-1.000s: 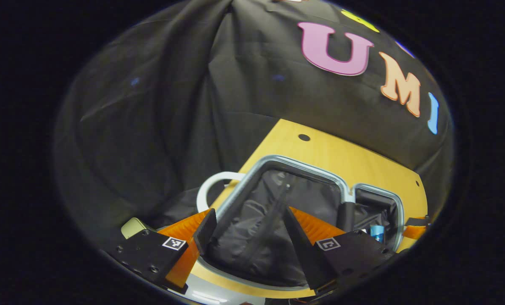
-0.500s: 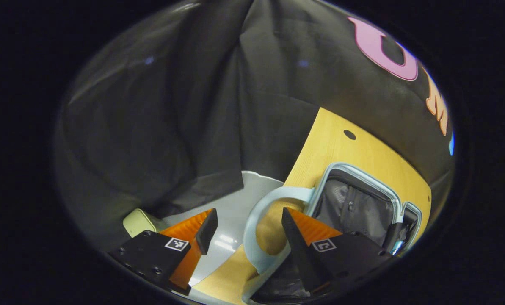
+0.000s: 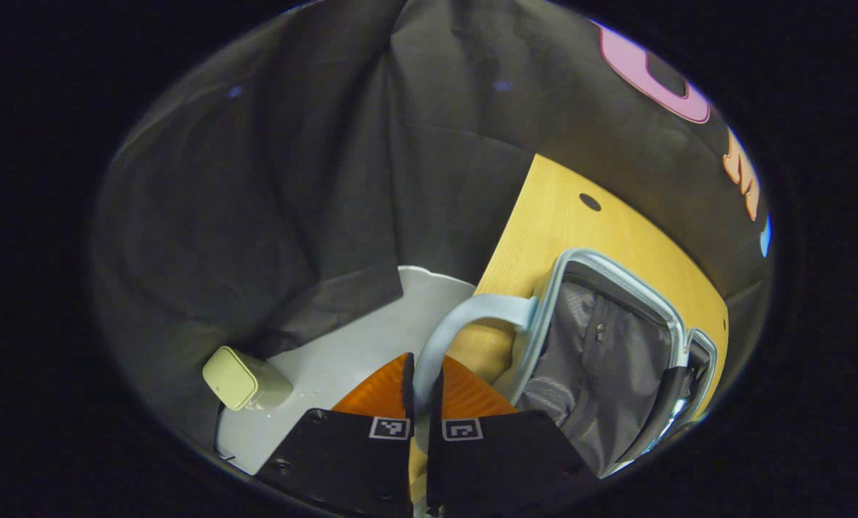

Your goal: First open the suitcase, pack the skin care products into it, and then close the suitcase.

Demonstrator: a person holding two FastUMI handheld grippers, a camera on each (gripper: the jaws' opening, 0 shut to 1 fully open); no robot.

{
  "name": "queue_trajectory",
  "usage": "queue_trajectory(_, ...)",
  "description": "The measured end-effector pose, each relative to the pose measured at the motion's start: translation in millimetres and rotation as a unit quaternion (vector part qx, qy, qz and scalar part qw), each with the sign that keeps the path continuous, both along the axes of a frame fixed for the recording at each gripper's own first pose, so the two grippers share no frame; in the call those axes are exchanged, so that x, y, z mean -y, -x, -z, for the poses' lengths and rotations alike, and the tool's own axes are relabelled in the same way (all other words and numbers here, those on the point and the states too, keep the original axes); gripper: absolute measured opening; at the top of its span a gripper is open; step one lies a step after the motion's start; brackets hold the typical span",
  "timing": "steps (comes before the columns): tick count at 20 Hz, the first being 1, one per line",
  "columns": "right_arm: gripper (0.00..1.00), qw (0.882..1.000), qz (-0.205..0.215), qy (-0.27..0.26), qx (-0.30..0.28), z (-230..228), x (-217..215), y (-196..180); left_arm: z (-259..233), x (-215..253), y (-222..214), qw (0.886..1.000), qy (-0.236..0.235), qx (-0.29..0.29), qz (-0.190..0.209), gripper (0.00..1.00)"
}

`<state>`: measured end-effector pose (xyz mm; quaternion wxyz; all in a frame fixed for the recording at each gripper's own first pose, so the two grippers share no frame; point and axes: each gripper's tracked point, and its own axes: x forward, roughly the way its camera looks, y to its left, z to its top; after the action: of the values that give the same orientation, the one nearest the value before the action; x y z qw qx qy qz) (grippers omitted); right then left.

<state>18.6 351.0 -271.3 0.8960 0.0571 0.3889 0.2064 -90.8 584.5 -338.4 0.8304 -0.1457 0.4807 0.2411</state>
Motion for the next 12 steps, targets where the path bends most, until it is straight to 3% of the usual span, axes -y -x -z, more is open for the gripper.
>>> queue_trajectory(6, 0.98, 0.998, -0.03, -0.021, 0.05, -21, 1, -4, -87, 24, -6, 0.996, -0.068, 0.046, 0.037, 0.01)
queue_trajectory(11, 0.98, 0.995, -0.043, -0.05, 0.078, -39, 19, -2, -166, 78, -25, 0.985, -0.123, 0.092, 0.084, 0.01)
queue_trajectory(12, 0.94, 0.994, -0.043, -0.054, 0.082, -41, 25, 0, -180, 93, -28, 0.983, -0.128, 0.098, 0.092, 0.01)
